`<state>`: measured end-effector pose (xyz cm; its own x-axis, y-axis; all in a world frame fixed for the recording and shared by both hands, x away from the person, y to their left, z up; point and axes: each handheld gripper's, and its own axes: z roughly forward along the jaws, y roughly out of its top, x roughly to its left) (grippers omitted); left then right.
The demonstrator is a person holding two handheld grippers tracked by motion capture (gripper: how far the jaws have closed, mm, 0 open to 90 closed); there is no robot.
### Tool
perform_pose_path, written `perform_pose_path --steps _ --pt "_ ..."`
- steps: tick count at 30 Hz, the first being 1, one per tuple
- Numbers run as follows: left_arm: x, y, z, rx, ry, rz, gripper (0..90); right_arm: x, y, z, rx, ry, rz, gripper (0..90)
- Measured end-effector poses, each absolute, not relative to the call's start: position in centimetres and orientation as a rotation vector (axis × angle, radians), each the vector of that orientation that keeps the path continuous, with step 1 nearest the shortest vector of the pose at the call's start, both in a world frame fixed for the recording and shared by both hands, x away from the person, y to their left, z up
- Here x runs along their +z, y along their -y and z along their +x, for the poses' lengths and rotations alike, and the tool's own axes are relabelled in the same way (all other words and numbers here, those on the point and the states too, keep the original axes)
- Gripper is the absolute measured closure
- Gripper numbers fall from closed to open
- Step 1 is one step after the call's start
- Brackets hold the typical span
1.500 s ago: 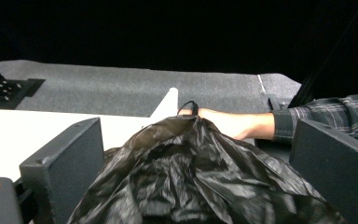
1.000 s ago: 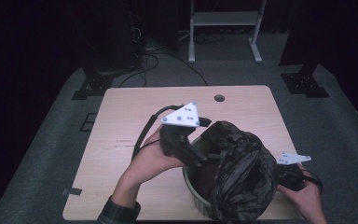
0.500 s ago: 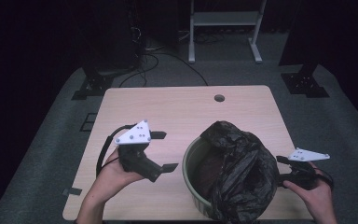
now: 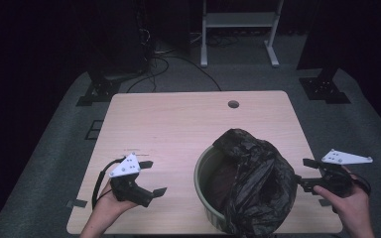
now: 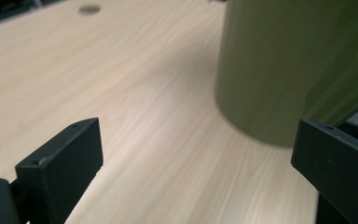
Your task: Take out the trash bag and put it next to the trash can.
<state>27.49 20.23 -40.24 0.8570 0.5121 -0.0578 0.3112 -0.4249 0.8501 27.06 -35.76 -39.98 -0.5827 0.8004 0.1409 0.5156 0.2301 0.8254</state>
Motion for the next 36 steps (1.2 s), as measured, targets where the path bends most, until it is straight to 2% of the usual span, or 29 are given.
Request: perform_pose_path --steps 11,16,25,36 --pt "-46.3 -21.9 29.0 0.248 -0.768 2.175 0.6 -35.3 35.7 26.6 1.354 -2.187 1.18 14.1" --pt "-47.9 -21.9 29.5 0.234 -0.802 2.226 0.6 -32.9 35.1 26.4 1.397 -2.19 1.134 14.1" --pt "-48.3 -21.6 29.5 0.346 -0.79 2.245 0.0 -29.3 33.2 26.7 1.472 -2.196 1.038 14.1" --pt "-48.4 -21.5 29.5 0.351 -0.795 2.239 0.0 -26.3 31.1 26.7 1.533 -2.19 0.986 14.0"
